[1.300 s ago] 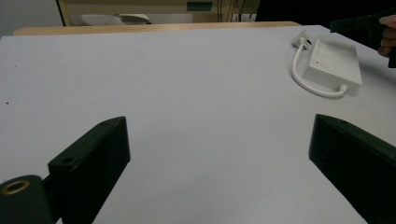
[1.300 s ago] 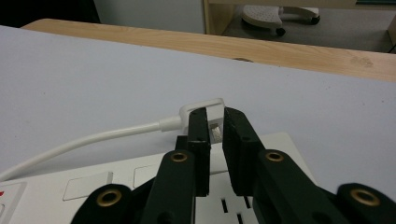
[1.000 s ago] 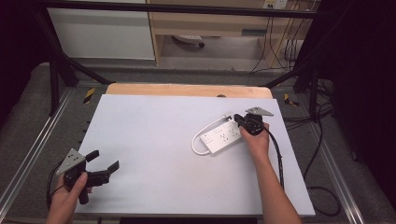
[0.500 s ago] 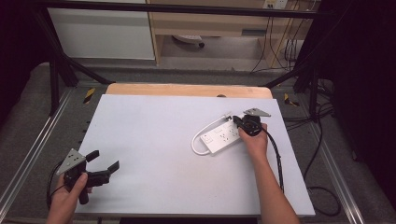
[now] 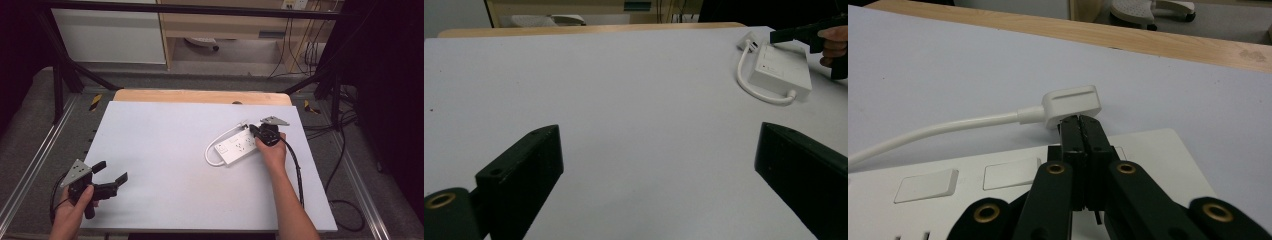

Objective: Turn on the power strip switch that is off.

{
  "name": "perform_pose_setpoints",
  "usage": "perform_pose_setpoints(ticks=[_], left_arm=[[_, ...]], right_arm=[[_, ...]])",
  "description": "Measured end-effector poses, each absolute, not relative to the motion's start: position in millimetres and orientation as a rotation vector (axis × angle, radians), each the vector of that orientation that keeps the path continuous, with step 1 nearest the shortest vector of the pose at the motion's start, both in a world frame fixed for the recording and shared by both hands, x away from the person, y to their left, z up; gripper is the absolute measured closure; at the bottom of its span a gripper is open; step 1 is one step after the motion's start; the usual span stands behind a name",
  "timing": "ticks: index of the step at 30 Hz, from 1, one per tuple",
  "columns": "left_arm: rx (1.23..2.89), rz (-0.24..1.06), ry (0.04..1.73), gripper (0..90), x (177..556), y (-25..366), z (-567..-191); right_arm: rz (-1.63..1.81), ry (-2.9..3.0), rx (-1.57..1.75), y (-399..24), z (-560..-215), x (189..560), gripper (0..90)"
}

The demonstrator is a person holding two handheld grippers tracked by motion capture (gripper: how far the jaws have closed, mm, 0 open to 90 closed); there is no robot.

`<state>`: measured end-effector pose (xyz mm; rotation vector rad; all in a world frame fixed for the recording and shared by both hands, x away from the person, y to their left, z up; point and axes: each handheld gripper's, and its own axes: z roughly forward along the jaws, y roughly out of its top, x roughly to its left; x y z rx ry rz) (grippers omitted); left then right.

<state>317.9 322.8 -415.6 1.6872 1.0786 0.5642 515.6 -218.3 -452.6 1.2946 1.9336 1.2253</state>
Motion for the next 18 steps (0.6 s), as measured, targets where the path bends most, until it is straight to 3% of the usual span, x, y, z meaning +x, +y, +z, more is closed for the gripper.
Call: perform_pose_setpoints(ticks=[18], left_arm=[[1.69, 0.564, 1.078, 5.4, 317.5, 321.7, -415.7]], right_arm=[[1.243, 1.919, 1.282, -216.9, -455.8, 514.7, 90.0]])
